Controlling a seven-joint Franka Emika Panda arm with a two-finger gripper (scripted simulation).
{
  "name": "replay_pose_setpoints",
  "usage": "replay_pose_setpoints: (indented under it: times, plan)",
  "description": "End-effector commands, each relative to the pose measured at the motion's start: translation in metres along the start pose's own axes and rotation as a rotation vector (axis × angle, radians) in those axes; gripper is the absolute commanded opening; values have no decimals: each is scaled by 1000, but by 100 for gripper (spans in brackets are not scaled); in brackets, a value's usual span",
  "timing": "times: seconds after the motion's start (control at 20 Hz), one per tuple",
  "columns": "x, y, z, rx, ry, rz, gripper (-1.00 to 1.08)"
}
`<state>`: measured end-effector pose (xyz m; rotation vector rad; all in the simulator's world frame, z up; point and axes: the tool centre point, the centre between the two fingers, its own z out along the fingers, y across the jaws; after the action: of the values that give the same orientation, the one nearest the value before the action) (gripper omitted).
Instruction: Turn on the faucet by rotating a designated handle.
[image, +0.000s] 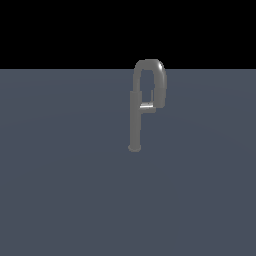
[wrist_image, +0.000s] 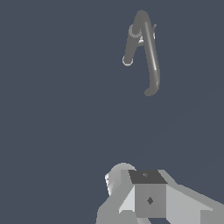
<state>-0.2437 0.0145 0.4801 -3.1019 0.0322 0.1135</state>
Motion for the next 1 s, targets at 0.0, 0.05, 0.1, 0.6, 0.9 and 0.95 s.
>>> replay_pose_setpoints:
  times: [0.0,0.05,0.1,0.6,0.9,0.95]
  plan:
    - [7,0,0,15,-18,15,-100]
    - [10,0,0,22,-26,22,-100]
    - [13,-1,0,30,-36,30,-100]
    - [62,1,2,139,-166,139,-100]
    - [95,5,7,215,-255,214,-100]
    - [101,5,8,228,-270,227,-100]
